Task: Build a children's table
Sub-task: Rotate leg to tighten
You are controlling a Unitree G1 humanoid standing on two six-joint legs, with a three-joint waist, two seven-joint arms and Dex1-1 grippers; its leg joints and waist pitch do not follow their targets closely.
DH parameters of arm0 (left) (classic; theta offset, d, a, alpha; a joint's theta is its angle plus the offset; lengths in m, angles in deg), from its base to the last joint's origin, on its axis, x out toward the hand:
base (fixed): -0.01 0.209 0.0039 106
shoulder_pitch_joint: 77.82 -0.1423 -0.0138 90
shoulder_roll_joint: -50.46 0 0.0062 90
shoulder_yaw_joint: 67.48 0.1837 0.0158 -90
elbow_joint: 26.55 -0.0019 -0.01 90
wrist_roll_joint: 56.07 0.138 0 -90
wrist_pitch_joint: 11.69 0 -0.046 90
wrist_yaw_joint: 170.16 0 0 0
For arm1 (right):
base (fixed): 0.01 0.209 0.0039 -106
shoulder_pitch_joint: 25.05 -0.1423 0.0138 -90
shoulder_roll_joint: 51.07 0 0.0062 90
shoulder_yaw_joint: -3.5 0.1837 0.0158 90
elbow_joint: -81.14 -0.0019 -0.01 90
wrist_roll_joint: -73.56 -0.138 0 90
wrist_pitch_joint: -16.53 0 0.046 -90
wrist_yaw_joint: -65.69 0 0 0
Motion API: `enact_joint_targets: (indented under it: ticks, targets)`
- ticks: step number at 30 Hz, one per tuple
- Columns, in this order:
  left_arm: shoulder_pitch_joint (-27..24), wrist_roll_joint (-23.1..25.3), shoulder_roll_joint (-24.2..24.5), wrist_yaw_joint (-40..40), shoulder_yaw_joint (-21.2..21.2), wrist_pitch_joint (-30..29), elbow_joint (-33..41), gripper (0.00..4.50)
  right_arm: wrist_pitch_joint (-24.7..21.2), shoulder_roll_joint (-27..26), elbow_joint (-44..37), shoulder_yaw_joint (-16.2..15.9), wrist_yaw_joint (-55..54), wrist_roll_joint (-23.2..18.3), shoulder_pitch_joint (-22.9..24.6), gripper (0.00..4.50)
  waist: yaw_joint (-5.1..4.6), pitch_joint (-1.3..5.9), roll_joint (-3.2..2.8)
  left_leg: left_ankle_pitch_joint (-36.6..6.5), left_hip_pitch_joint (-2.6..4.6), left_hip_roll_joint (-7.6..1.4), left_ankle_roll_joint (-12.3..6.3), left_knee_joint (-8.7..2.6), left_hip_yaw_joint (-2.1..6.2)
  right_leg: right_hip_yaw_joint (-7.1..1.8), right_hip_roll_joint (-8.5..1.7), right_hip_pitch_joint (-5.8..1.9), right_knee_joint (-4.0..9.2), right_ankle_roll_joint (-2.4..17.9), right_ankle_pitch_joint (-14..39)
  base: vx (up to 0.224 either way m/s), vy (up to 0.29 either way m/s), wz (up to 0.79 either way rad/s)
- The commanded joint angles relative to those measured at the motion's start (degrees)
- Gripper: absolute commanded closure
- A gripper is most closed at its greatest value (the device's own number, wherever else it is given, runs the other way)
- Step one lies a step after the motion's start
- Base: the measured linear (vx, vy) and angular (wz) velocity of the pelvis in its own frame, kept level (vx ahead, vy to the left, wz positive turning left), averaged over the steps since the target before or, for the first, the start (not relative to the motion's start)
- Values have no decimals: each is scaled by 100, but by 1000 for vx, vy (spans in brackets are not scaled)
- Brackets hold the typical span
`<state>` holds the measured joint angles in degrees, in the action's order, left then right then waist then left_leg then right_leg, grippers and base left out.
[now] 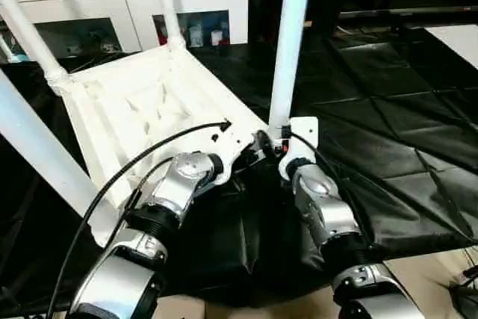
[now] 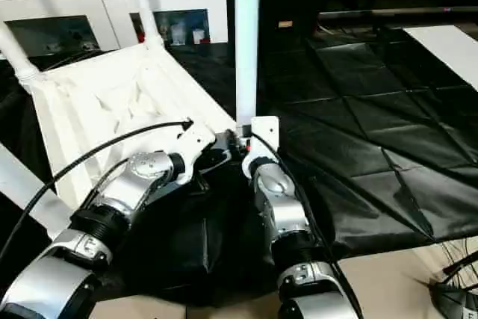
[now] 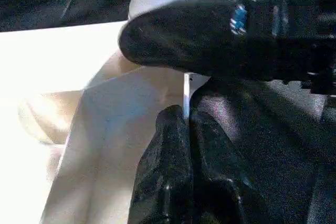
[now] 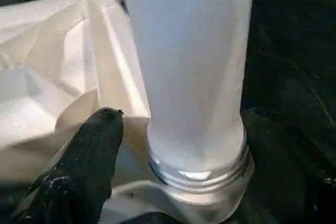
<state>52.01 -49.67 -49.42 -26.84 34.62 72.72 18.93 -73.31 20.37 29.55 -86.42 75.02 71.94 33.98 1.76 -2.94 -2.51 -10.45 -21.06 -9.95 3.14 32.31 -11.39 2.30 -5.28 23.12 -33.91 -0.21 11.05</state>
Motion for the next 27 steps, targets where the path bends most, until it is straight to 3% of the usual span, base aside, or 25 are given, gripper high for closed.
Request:
enact_joint_targets:
  ticks: [1,5,8,11,13,14,16,21,27]
  targets:
    - [-334,-125,48,-132,-5,39,-114,450,65,181,-131,-205,621,-16,63,72,47,243,94,-1473,-1,-272,-359,-409,145,-212,-310,-222,469,1110,1268,0,0,0]
    - [-468,-148,203,-402,20,75,23,450,191,648,-393,-282,1389,-94,155,72,82,259,109,-1028,-28,-266,-700,-342,122,-193,-314,-272,410,1313,628,0,0,0]
    - [-632,-241,414,-836,54,171,232,450,200,1175,-743,-376,2452,-319,313,72,87,242,122,-997,-40,-269,-862,-333,115,-171,-310,-286,418,1369,668,0,0,0]
    - [-829,-428,608,-1379,73,264,597,450,178,1623,-1035,-526,3335,-503,493,72,102,224,124,-1077,-36,-282,-884,-342,120,-171,-311,-280,441,1346,973,0,0,0]
    - [-929,-528,692,-1620,72,234,814,450,136,1766,-1147,-536,3629,-606,559,72,93,212,116,-1217,-12,-299,-804,-364,122,-173,-305,-253,462,1341,1297,0,0,0]
    - [-1045,-622,807,-1904,96,180,1069,450,72,1916,-1265,-531,3945,-732,623,72,85,203,147,-1249,-16,-303,-790,-369,118,-179,-299,-253,466,1332,1366,0,0,0]
    - [-1126,-656,902,-2088,139,148,1238,450,63,2013,-1317,-520,4164,-802,655,72,97,205,121,-1265,-6,-324,-755,-381,124,-188,-307,-229,460,1328,1452,0,0,0]
    - [-1205,-684,980,-2204,174,151,1371,450,18,2115,-1347,-537,4413,-880,669,72,133,231,123,-945,1,-320,-840,-337,100,-181,-288,-233,376,1531,691,0,0,0]
    - [-1311,-744,1015,-2413,213,-2,1653,450,-4,2165,-1360,-800,4751,-808,724,72,166,247,130,-730,-6,-317,-941,-307,92,-172,-293,-246,337,1582,427,0,0,0]
